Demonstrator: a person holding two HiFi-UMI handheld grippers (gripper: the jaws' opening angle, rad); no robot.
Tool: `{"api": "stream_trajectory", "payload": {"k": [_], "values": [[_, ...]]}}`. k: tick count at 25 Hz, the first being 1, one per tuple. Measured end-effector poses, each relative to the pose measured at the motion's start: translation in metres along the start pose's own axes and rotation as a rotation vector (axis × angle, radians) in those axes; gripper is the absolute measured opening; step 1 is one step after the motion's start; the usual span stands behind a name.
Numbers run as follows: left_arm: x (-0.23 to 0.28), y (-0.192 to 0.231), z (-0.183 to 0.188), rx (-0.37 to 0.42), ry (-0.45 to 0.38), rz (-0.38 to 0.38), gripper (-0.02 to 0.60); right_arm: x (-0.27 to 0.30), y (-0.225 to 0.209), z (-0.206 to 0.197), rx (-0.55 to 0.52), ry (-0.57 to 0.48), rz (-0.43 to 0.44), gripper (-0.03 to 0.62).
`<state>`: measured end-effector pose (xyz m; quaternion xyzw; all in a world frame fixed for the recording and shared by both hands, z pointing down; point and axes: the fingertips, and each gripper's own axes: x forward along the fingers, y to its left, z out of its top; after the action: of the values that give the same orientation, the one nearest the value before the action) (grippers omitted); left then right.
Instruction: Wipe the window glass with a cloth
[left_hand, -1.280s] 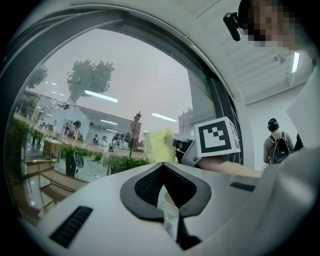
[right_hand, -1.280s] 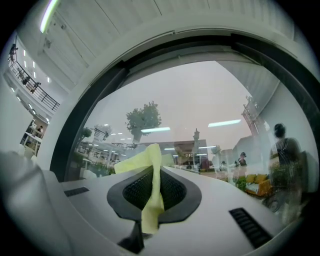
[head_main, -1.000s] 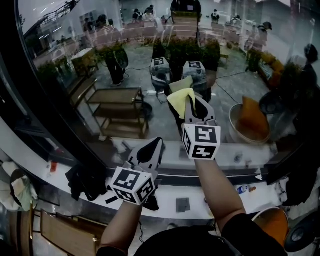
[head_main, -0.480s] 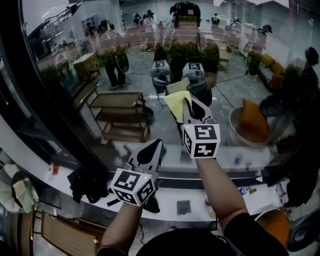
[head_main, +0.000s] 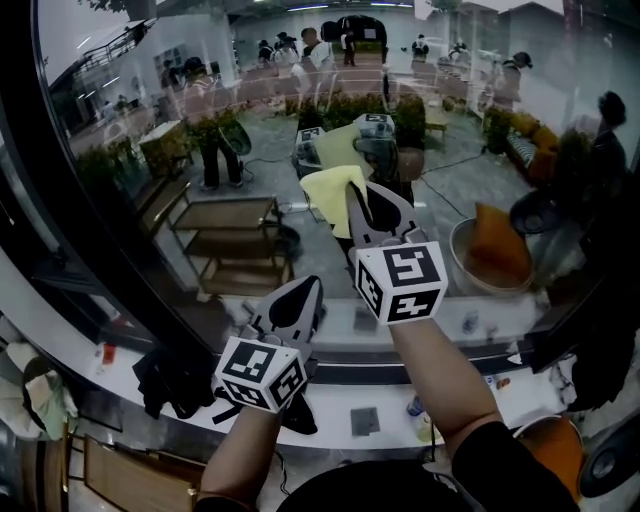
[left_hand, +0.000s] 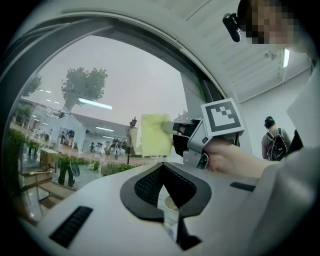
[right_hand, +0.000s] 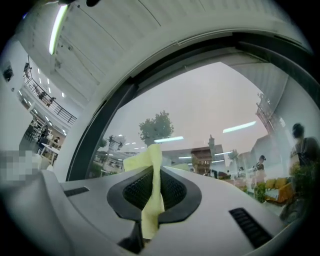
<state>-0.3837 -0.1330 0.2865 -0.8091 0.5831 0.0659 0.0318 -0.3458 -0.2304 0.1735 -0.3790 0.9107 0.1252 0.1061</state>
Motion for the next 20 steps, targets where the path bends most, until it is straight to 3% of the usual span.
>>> {"api": "stream_trajectory", "payload": {"k": [9, 15, 20], "values": [[0.032, -0.025, 0.022, 0.020, -0.038, -0.070, 0.005, 0.003, -0.040, 0.020, -0.056, -0.001, -0.066, 0.040], [0.055, -0.043, 0.017, 0.004, -0.044, -0.104, 0.005, 0.005, -0.076, 0.008, -0.088, 0.031, -0.140, 0.039], [0.070, -0.053, 0.008, -0.011, -0.036, -0.120, 0.005, 0.006, -0.082, 0.007, -0.150, 0.025, -0.151, 0.040]]}}
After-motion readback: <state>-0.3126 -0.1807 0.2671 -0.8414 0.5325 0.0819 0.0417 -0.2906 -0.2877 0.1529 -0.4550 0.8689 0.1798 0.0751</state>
